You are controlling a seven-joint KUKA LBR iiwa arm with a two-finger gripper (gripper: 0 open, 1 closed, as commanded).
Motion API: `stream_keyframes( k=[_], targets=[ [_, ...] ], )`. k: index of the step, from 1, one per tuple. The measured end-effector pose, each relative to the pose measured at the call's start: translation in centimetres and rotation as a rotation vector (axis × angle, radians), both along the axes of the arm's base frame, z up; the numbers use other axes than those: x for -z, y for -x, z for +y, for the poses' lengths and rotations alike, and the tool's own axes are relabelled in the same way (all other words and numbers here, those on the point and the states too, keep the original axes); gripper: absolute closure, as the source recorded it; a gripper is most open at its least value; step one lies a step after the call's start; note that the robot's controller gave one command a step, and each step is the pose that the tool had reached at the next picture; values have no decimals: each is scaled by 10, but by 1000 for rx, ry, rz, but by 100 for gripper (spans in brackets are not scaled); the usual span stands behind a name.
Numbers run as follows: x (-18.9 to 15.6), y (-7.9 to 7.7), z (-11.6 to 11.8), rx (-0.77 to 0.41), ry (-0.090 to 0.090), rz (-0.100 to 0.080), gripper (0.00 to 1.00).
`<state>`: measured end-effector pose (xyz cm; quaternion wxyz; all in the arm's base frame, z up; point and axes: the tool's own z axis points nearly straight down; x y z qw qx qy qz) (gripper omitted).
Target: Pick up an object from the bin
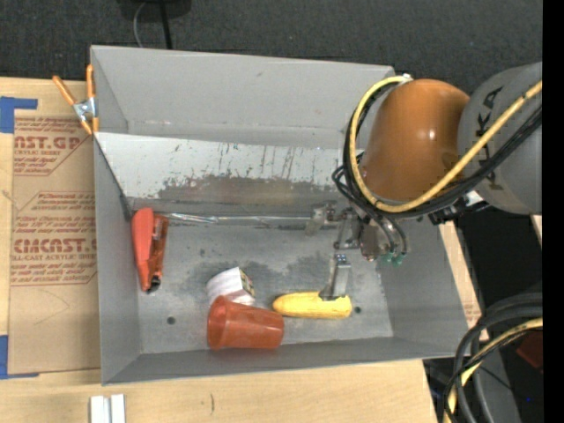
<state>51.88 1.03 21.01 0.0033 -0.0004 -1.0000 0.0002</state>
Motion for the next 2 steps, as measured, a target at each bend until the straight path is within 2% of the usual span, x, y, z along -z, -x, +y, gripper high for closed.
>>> stream_keyframes(
  k=[1, 2],
  targets=[
    [-5, -1, 0, 0, 0, -8, 0],
    [60, 14, -15, 24, -1, -10, 0]
  ],
)
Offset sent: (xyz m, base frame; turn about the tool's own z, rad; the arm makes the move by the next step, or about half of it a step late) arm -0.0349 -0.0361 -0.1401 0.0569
